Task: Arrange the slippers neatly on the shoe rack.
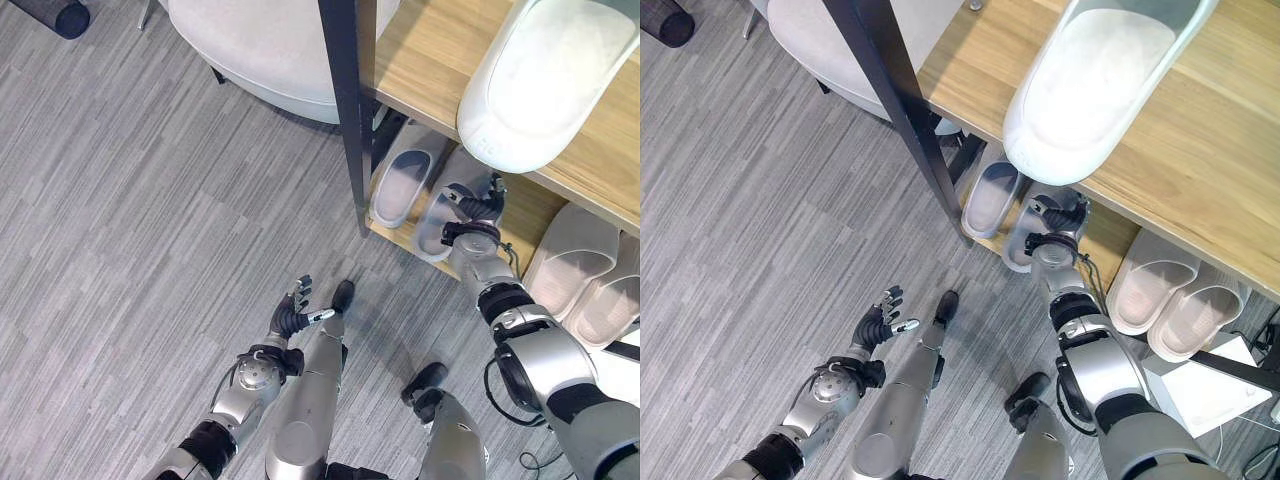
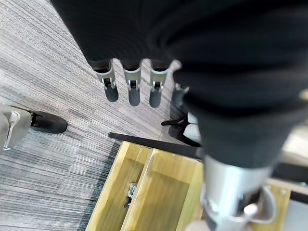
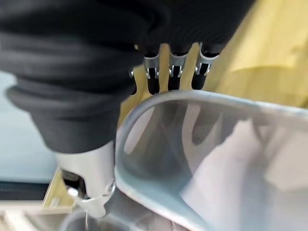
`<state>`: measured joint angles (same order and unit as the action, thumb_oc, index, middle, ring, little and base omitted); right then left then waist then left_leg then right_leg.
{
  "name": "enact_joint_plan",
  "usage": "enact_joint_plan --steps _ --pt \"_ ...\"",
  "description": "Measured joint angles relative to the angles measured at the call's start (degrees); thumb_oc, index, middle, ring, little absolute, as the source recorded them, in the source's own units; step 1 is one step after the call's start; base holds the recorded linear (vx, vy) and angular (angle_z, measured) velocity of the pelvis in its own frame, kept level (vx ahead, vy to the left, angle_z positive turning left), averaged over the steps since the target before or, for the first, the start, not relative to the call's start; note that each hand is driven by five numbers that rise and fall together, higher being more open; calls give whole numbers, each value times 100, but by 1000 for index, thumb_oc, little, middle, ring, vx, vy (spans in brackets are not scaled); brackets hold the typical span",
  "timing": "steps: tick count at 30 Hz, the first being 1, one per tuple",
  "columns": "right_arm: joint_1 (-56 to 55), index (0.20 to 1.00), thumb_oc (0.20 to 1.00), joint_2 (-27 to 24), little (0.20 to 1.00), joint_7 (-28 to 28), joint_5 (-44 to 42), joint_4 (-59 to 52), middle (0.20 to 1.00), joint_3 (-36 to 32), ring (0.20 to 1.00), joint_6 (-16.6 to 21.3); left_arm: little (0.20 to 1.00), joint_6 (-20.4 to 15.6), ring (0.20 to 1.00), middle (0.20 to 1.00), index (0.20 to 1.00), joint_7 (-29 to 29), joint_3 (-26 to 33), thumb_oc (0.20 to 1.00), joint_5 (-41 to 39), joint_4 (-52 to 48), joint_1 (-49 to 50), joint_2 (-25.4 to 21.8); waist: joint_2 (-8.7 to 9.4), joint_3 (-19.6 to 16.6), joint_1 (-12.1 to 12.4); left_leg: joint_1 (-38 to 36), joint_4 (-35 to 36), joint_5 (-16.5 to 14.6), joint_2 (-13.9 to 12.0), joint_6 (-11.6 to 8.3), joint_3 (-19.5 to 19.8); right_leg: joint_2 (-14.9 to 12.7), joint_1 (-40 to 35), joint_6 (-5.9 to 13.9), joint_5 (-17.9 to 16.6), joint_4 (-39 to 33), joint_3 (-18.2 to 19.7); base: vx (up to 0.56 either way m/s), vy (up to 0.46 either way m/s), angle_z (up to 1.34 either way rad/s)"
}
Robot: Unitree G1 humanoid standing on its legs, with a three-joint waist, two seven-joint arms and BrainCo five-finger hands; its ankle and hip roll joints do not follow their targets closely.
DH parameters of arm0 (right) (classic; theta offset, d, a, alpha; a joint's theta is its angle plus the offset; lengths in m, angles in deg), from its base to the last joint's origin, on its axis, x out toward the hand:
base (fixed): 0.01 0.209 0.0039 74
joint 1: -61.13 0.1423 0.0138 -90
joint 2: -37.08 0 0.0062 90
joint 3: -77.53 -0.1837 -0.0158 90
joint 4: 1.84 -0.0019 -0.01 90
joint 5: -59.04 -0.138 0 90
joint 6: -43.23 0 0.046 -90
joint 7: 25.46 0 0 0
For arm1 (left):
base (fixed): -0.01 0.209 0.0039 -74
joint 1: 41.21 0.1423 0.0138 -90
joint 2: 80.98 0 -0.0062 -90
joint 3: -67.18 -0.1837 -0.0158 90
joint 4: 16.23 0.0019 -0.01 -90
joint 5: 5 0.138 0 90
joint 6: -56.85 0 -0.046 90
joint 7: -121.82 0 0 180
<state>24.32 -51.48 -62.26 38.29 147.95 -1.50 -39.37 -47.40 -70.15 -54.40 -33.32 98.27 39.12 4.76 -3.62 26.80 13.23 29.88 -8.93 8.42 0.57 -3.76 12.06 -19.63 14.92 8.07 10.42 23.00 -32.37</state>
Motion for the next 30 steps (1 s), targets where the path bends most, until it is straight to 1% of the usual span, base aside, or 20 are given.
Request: enact_joint_plan --steps 1,8,15,18,21,22,23,24,25,26,27,28,29,30 --pt "-88 1000 1000 76 1000 -49 -185 -173 1000 -26 1000 74 1000 1 1000 1000 1000 -4 1 1000 1 54 -5 2 -11 -2 -14 0 17 7 -4 -11 4 -6 23 -17 28 37 2 0 0 0" --pt "-108 1000 1000 128 1000 -8 -365 -201 1000 -21 1000 211 1000 1 1000 1000 1000 -27 1 1000 22 58 -8 18 -30 -10 -20 0 20 22 -21 -30 0 -14 29 -38 55 112 18 0 0 0" --pt "-251 1000 1000 88 1000 41 -408 -421 1000 -39 1000 197 1000 3 1000 1000 1000 -41 15 1000 22 66 -8 17 -34 -13 -24 -16 10 25 -39 -34 -12 3 14 -12 37 101 32 0 0 0" --pt "-519 1000 1000 -19 1000 88 -396 -752 1000 -76 1000 119 1000 22 1000 1000 1000 -50 30 1000 24 80 -2 22 -42 -18 -40 -134 25 24 -52 -34 -37 14 -68 56 -12 47 59 -20 -18 -4" --pt "-1110 1000 1000 -18 1000 114 -250 -1392 1000 -88 1000 84 1000 70 1000 1000 1000 -43 45 1000 24 96 38 34 -40 -20 -93 -433 107 18 -101 -27 -144 57 -335 83 -100 -149 107 -4 -37 -14" --pt "-1394 1000 1000 20 1000 117 -142 -1596 1000 -84 1000 88 1000 80 1000 1000 1000 -41 81 1000 25 98 109 40 -28 -81 -204 -543 164 15 -133 -26 -175 127 -467 74 -172 -338 115 9 -47 -18" --pt "-1499 1000 1000 19 1000 127 -92 -1668 1000 -93 1000 79 1000 101 1000 1000 1000 -36 87 1000 25 100 134 44 -26 -120 -221 -595 219 17 -135 -25 -201 165 -515 62 -207 -424 134 20 -69 -24" --pt "-1739 1000 1000 19 1000 120 -42 -1737 1000 -147 1000 62 1000 107 1000 1000 1000 -26 92 1000 26 95 209 58 -16 -268 -271 -615 246 13 -173 -20 -246 233 -568 67 -309 -615 167 35 -44 -23" --pt "-1821 1000 1000 17 1000 116 -27 -1745 1000 -151 1000 39 1000 107 1000 1000 1000 -24 102 1000 26 93 268 61 -5 -333 -300 -636 252 11 -182 -16 -278 263 -595 70 -357 -700 199 25 -39 -26" --pt "-1924 1000 1000 14 1000 133 16 -1804 1000 -149 1000 -3 1000 133 1000 1000 1000 -3 124 1000 29 99 270 66 9 -354 -377 -736 293 10 -225 -12 -336 280 -668 89 -413 -782 241 23 -35 -26" --pt "-2177 1000 1000 17 1000 161 139 -1962 1000 -163 1000 -29 1000 152 1000 1000 1000 29 180 1000 44 101 335 67 31 -381 -440 -954 384 11 -234 -10 -363 350 -911 144 -572 -1012 271 31 -38 -22" --pt "-2360 1000 1000 43 1000 231 238 -2003 1000 -128 1000 -40 1000 167 1000 1000 1000 52 263 1000 82 104 463 73 66 -502 -498 -1054 458 11 -237 -10 -382 399 -1059 153 -632 -1203 254 46 -40 -19" --pt "-2525 1000 1000 66 1000 264 295 -2008 1000 -102 1000 -42 1000 169 1000 1000 1000 54 293 1000 82 116 530 67 125 -684 -543 -1088 526 11 -259 -10 -418 431 -1093 133 -673 -1356 261 21 -27 -13" --pt "-2754 1000 1000 62 1000 336 394 -2042 1000 -54 1000 -50 1000 189 1000 1000 1000 71 312 1000 83 131 580 63 207 -827 -611 -1237 622 13 -273 -10 -478 480 -1266 165 -764 -1551 273 5 -17 -14"
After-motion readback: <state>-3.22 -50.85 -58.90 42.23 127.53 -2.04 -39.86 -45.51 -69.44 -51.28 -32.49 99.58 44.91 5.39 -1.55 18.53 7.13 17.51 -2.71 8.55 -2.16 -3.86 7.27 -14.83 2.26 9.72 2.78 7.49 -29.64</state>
